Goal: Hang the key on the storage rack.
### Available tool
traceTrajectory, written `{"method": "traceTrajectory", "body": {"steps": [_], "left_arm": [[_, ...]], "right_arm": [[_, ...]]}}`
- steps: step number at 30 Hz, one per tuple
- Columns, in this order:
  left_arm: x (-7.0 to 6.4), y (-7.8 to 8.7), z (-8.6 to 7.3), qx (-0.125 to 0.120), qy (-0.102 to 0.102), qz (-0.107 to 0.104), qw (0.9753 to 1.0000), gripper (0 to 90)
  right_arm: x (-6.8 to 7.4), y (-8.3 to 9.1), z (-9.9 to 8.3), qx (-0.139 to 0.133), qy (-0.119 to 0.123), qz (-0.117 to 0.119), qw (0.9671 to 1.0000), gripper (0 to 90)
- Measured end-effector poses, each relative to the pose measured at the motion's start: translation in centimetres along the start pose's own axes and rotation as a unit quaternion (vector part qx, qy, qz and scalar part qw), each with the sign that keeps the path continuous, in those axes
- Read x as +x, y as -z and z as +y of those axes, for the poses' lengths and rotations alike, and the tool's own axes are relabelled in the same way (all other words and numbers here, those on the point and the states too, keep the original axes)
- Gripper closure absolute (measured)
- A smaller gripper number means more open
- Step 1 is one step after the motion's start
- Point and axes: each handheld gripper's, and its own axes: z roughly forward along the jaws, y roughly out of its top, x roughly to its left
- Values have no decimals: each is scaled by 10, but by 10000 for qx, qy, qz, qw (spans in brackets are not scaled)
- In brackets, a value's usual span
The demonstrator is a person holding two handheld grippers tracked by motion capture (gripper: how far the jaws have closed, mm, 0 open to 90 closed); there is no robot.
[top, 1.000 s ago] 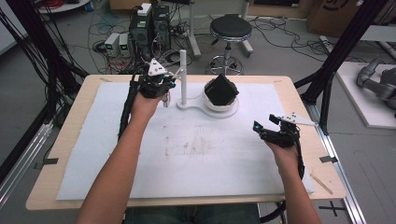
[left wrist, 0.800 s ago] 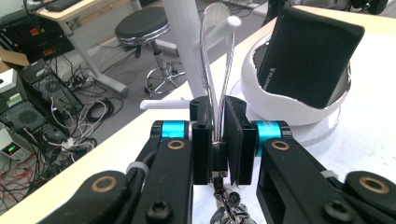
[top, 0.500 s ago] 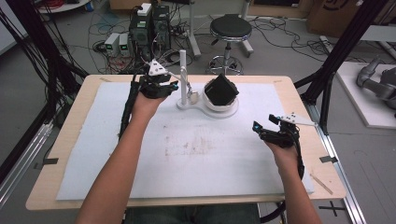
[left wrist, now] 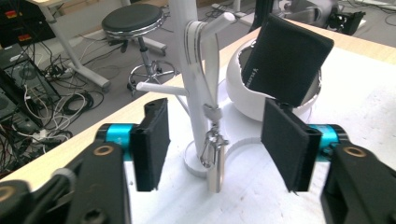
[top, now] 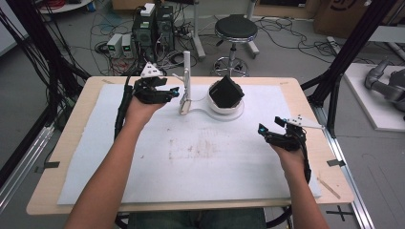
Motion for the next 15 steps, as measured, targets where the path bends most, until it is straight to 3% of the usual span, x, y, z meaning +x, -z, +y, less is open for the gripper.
{"method": "traceTrajectory", "body": {"steps": [6,15], "left_arm": [[-1,13,-7,-96,70,-75,9999,344],[1,35,-22,-176,-6,-189,9997,287]], "right_arm": [[4,-1,3,-34,3,7,10000,205],[4,-1,3,-51,5,-16,10000,204]]}}
